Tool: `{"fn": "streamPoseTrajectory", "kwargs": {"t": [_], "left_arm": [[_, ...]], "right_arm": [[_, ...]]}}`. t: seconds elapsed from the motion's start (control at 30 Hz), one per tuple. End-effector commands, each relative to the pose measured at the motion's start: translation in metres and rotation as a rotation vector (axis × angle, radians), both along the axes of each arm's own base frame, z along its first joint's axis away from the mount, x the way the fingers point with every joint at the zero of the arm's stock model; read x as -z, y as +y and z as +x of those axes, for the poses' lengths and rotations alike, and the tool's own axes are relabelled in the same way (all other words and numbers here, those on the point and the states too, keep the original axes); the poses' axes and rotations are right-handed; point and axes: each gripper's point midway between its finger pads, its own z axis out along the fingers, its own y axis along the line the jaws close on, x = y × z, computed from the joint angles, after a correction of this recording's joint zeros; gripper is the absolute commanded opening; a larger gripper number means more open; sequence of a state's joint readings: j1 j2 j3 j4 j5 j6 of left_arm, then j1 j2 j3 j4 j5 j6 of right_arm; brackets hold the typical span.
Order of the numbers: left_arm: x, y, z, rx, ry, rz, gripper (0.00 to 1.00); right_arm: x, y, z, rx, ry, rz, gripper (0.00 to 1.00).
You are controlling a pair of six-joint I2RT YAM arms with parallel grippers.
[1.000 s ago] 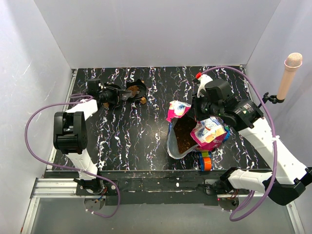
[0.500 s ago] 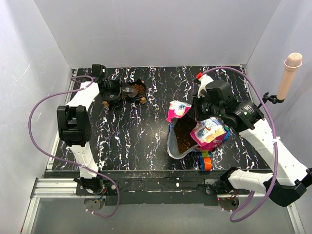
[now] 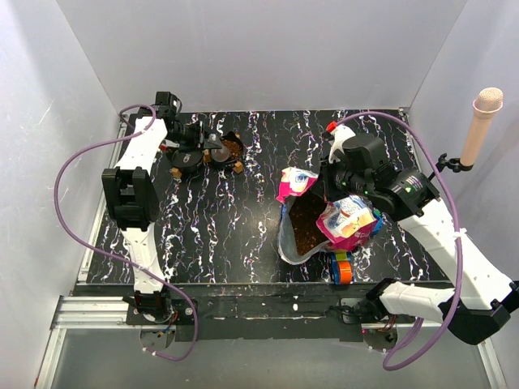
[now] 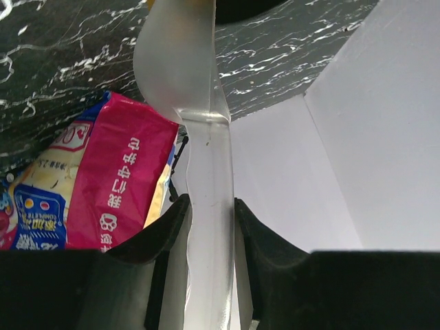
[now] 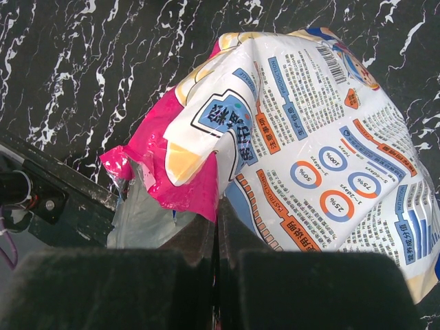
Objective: Serve the pet food
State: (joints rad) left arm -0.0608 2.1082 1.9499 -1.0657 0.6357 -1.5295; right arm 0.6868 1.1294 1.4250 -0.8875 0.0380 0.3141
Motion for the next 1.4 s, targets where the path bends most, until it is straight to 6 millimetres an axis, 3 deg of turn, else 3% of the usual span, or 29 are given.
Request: {"fn": "streamPoseTrajectory", "kwargs": {"t": [0.0,0.37,0.57,0.97,1.37], "left_arm": [[0.028,0.005,-0.051,-0.076,0.364,0.102,0.0],[0.01,0.004,-0.041,-0.121,0.335,0.107,0.0],[-0.016,0.002,-0.03,-0.145,0.275,0.094,0.0],[-0.035,-0.011,-0.016,-0.14,0.214,0.046,0.0],[-0.064,-0.022,-0.018,-0.143,0.152,0.02,0.0]], "right_arm": [[-0.036,0.004,0.008,0.008,-0.122,0.095,0.01],[-0.039,0.003,0.007,0.007,-0.131,0.099,0.01],[-0.038,0.001,0.005,0.008,-0.131,0.102,0.01],[-0.039,0.003,0.005,0.002,-0.129,0.104,0.01],[-0.042,0.005,0.006,0.001,-0.128,0.112,0.01]]}}
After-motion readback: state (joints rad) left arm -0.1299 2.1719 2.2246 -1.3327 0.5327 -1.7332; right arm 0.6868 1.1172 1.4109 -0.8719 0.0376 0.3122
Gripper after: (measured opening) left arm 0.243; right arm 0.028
